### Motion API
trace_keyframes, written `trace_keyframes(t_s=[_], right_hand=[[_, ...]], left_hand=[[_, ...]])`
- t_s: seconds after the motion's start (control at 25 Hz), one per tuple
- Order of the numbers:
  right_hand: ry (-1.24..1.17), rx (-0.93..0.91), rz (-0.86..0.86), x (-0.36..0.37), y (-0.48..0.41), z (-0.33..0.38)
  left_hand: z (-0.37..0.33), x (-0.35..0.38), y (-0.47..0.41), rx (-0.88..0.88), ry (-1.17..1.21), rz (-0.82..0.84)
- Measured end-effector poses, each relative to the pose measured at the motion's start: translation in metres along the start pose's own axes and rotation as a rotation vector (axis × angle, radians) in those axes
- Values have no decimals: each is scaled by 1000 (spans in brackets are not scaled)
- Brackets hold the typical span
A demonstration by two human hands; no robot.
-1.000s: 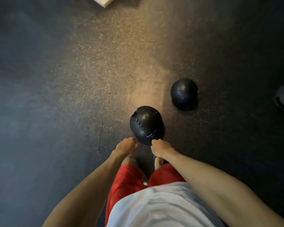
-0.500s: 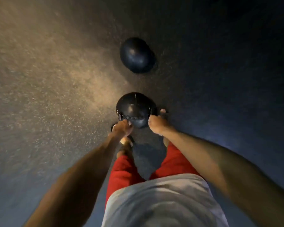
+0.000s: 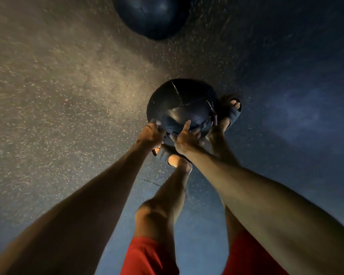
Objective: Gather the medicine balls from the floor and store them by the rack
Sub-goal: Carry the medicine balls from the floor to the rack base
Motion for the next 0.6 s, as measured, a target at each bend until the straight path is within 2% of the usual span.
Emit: trace_keyframes(t_s=[0.08,0.16,0.24,0.32,0.44,0.52,0.6], right_hand=[[-91,101,-81,14,-30,-2],[-123,168,-282,1,-53,-12],[-117,185,-419,-37,-74,-35],[-122,129,-467,-95,-102,-65],[-283,68,-475,-199,-152,-106],[-332,31,-561,-246,-169,-121],[-318,-57,-677,-258,-162,-127]], left_hand=[[8,2,-31,-23,50,-28],[16,7,-53,-12,51,0],[16,16,-71,13,-18,48],[-5,28,-82,32,2,103],[-76,49,-88,82,205,114],[-133,59,-92,127,321,41],[-189,59,-91,135,384,-85]])
Point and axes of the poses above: each hand's wrist, its own y-axis away from the middle knuckle, its own x-axis out of the palm, z = x × y, the point moved 4 cm from there along -y, towards the middle knuckle, and after that the axes turned 15 degrees about -x, right-handed, at the moved point
